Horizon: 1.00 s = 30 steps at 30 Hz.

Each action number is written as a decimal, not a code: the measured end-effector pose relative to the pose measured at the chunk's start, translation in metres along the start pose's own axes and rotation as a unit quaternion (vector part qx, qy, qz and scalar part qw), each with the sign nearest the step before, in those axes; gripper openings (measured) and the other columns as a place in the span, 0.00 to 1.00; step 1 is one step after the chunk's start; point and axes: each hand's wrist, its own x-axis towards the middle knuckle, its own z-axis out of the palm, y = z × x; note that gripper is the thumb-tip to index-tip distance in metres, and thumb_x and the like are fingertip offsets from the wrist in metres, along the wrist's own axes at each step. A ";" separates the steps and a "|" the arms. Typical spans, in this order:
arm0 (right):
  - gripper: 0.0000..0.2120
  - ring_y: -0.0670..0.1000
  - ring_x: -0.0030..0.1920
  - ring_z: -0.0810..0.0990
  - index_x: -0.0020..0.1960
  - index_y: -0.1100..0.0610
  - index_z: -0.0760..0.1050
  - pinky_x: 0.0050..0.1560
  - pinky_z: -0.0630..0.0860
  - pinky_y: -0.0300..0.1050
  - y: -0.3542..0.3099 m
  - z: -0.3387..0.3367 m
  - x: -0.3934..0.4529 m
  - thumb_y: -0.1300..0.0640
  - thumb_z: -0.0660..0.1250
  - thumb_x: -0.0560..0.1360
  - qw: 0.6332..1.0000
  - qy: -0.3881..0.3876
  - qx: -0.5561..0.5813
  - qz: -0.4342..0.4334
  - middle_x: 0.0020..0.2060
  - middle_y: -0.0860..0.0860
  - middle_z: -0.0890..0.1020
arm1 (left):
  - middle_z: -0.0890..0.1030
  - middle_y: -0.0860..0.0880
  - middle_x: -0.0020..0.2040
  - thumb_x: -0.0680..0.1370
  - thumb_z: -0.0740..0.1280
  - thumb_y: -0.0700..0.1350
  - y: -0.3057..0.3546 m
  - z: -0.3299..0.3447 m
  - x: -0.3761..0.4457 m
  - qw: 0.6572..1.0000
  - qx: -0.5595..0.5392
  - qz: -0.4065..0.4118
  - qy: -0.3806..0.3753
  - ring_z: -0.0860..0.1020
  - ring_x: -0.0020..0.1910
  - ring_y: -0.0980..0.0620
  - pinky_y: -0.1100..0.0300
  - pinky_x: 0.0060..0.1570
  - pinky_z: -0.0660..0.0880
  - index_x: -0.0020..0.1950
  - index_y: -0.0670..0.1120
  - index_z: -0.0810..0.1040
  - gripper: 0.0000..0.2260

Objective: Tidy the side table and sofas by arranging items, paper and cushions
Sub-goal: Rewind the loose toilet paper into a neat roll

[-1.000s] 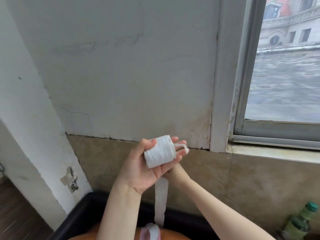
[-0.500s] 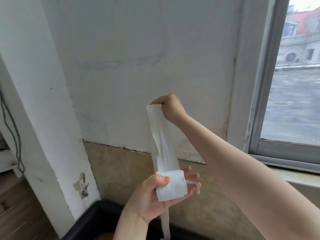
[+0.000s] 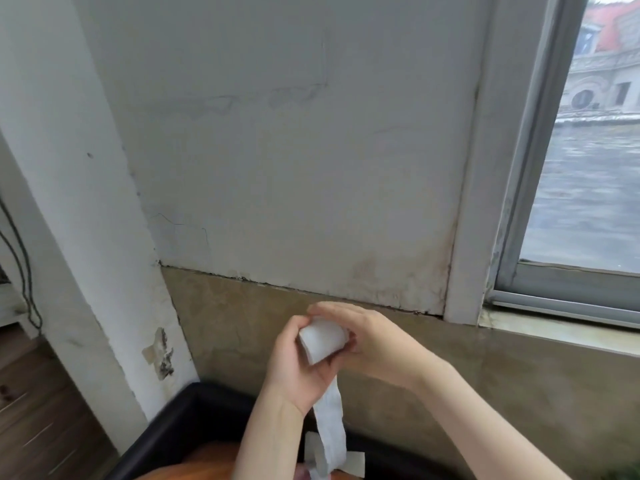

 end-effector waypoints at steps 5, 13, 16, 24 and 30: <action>0.25 0.24 0.57 0.59 0.65 0.52 0.69 0.59 0.56 0.24 0.015 0.002 -0.015 0.62 0.70 0.70 0.996 0.070 -0.055 -0.005 0.62 0.41 0.72 | 0.81 0.38 0.40 0.78 0.59 0.48 -0.010 0.010 0.004 0.999 -0.016 -0.050 -0.008 0.81 0.36 0.42 0.56 0.33 0.72 0.52 0.36 0.77 0.16; 0.23 0.43 0.56 0.72 0.62 0.54 0.73 0.57 0.70 0.38 0.024 -0.010 -0.028 0.51 0.71 0.69 0.998 0.032 0.043 0.020 0.56 0.44 0.73 | 0.82 0.39 0.46 0.81 0.54 0.54 -0.009 0.019 0.014 0.990 0.103 -0.069 -0.061 0.82 0.43 0.44 0.53 0.43 0.78 0.52 0.37 0.81 0.24; 0.23 0.42 0.57 0.72 0.62 0.53 0.72 0.57 0.71 0.38 0.025 -0.011 -0.029 0.50 0.69 0.68 0.995 0.052 0.081 0.026 0.56 0.44 0.72 | 0.82 0.41 0.43 0.77 0.63 0.53 -0.010 0.023 0.010 0.984 0.139 -0.038 -0.108 0.82 0.41 0.47 0.57 0.38 0.79 0.45 0.40 0.84 0.18; 0.31 0.34 0.62 0.64 0.63 0.41 0.64 0.62 0.58 0.38 0.034 0.001 -0.034 0.53 0.74 0.66 0.988 0.140 -0.056 -0.019 0.59 0.32 0.66 | 0.80 0.42 0.36 0.77 0.61 0.43 -0.014 0.031 0.009 0.994 0.105 -0.014 -0.027 0.79 0.37 0.46 0.54 0.36 0.73 0.44 0.38 0.78 0.10; 0.22 0.34 0.55 0.68 0.60 0.44 0.71 0.54 0.65 0.39 0.034 -0.010 -0.044 0.47 0.69 0.68 0.984 0.175 0.027 -0.016 0.54 0.32 0.73 | 0.81 0.42 0.38 0.80 0.56 0.44 -0.014 0.034 0.010 0.993 0.108 -0.041 -0.025 0.81 0.35 0.46 0.58 0.30 0.74 0.49 0.39 0.77 0.13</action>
